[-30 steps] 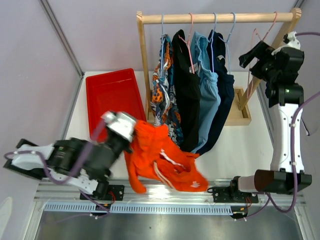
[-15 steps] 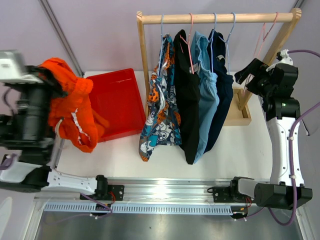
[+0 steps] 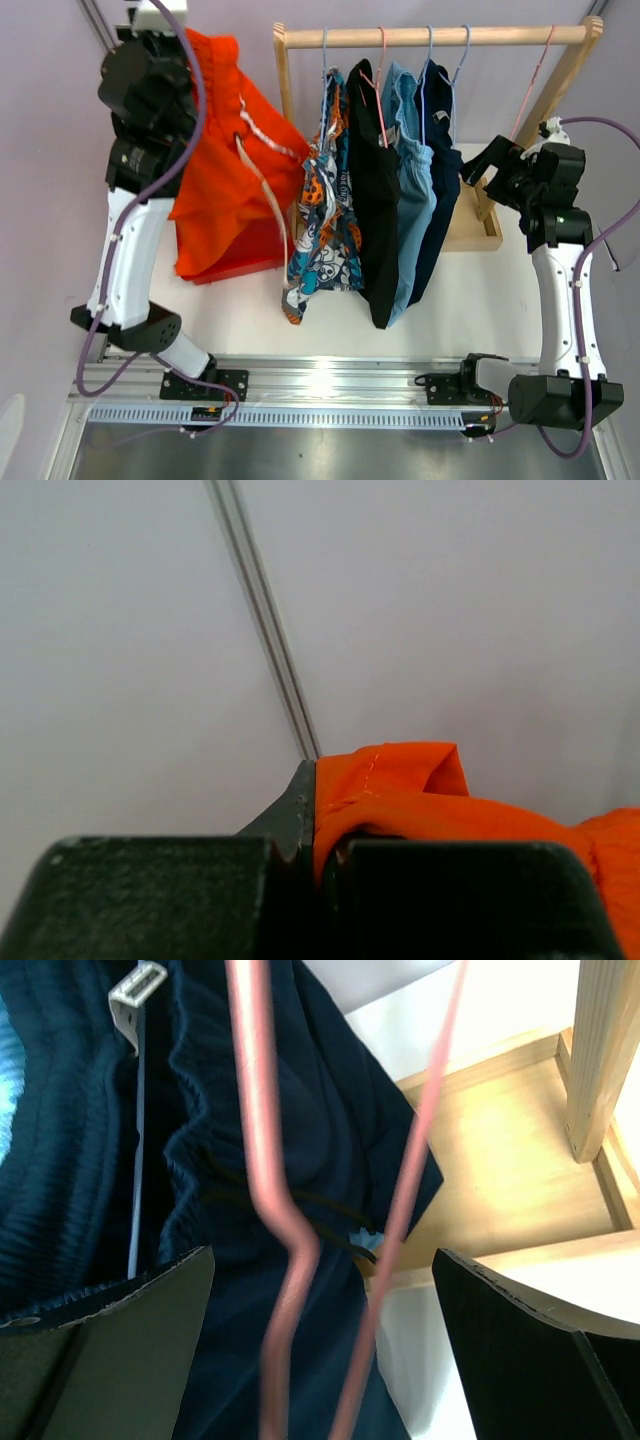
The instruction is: Remove the shorts from the hanger
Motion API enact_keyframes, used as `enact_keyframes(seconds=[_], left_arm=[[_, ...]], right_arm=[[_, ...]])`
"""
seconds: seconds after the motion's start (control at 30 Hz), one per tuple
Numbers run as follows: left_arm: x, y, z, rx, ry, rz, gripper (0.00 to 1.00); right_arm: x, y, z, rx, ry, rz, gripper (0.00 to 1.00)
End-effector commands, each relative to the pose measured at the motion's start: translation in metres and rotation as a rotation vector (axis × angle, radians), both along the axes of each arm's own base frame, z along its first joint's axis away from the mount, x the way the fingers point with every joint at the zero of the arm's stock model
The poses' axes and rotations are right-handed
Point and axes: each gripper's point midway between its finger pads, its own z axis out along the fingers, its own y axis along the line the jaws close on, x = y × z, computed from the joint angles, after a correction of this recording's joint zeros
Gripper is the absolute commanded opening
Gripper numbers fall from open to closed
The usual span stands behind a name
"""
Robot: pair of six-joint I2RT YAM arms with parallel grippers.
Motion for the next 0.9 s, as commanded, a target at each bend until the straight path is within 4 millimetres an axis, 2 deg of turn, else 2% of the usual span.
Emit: enact_keyframes(seconds=[0.0, 0.03, 0.07, 0.1, 0.13, 0.2, 0.27, 0.3, 0.33, 0.37, 0.4, 0.43, 0.47, 0.5, 0.53, 0.57, 0.6, 0.67, 0.7, 0.73, 0.77, 0.8, 0.83, 0.87], left_arm=[[0.011, 0.026, 0.032, -0.165, -0.163, -0.08, 0.0], [0.019, 0.043, 0.027, -0.171, -0.158, -0.037, 0.0], [0.02, 0.048, 0.033, -0.185, -0.18, -0.051, 0.0], [0.032, 0.049, 0.023, -0.231, -0.166, -0.069, 0.0], [0.036, 0.054, 0.021, -0.233, -0.164, -0.066, 0.0], [0.05, 0.048, 0.007, -0.239, -0.126, -0.085, 0.0], [0.067, 0.04, -0.019, -0.265, -0.064, -0.112, 0.0], [0.069, 0.038, -0.024, -0.276, -0.053, -0.119, 0.0], [0.073, 0.037, -0.042, -0.283, -0.016, -0.118, 0.0], [0.07, 0.035, -0.046, -0.298, -0.021, -0.128, 0.0], [0.093, 0.028, -0.101, -0.291, 0.079, -0.131, 0.07], [0.076, 0.03, -0.093, -0.299, 0.04, -0.144, 0.18], [0.074, 0.029, -0.101, -0.297, 0.041, -0.155, 0.33], [0.086, 0.025, -0.149, -0.288, 0.122, -0.158, 0.69], [0.085, 0.024, -0.155, -0.287, 0.134, -0.169, 0.86], [0.089, 0.022, -0.169, -0.289, 0.168, -0.169, 0.99], [0.09, 0.023, -0.183, -0.296, 0.222, -0.149, 0.99], [0.093, 0.022, -0.196, -0.318, 0.269, -0.141, 0.99], [0.09, 0.021, -0.199, -0.334, 0.276, -0.147, 0.99], [0.088, 0.018, -0.206, -0.347, 0.287, -0.166, 0.99], [0.078, 0.017, -0.195, -0.375, 0.255, -0.183, 0.99], [0.072, 0.016, -0.194, -0.388, 0.254, -0.193, 0.99], [0.067, 0.012, -0.193, -0.403, 0.252, -0.213, 0.99], [0.063, 0.01, -0.203, -0.426, 0.268, -0.223, 0.99]], right_arm=[[-0.014, 0.004, 0.016, -0.032, -0.055, 0.039, 1.0], [-0.017, 0.004, 0.012, -0.034, -0.045, 0.039, 0.99], [-0.022, 0.005, 0.014, -0.035, -0.052, 0.039, 0.99], [-0.025, 0.006, 0.013, -0.031, -0.056, 0.041, 0.99], [-0.026, 0.007, 0.008, -0.031, -0.055, 0.042, 0.99], [-0.029, 0.005, 0.009, -0.036, -0.067, 0.029, 0.99], [-0.03, 0.003, 0.011, -0.037, -0.07, 0.021, 0.99], [-0.028, 0.004, 0.011, -0.035, -0.067, 0.023, 0.99], [-0.027, 0.005, 0.013, -0.027, -0.067, 0.03, 0.99], [-0.027, 0.006, 0.02, -0.022, -0.081, 0.031, 0.99], [-0.026, 0.008, 0.023, -0.015, -0.086, 0.036, 0.99], [-0.026, 0.008, 0.028, -0.015, -0.096, 0.038, 0.99], [-0.027, 0.006, 0.04, -0.02, -0.122, 0.028, 0.99], [-0.027, 0.005, 0.047, -0.026, -0.138, 0.02, 0.99], [-0.027, 0.004, 0.054, -0.033, -0.153, 0.013, 0.99], [-0.027, 0.003, 0.062, -0.037, -0.171, 0.009, 0.99], [-0.029, 0.003, 0.082, -0.043, -0.214, 0.008, 0.99], [-0.025, 0.004, 0.093, -0.044, -0.221, 0.016, 0.99], [-0.027, 0.005, 0.112, -0.046, -0.259, 0.018, 0.99], [-0.027, 0.007, 0.118, -0.042, -0.266, 0.027, 1.0], [-0.022, 0.01, 0.122, -0.026, -0.269, 0.036, 0.99], [-0.02, 0.014, 0.127, -0.019, -0.281, 0.047, 0.99], [-0.021, 0.021, 0.141, -0.015, -0.315, 0.067, 0.99], [-0.014, 0.026, 0.14, -0.009, -0.31, 0.078, 0.99]])
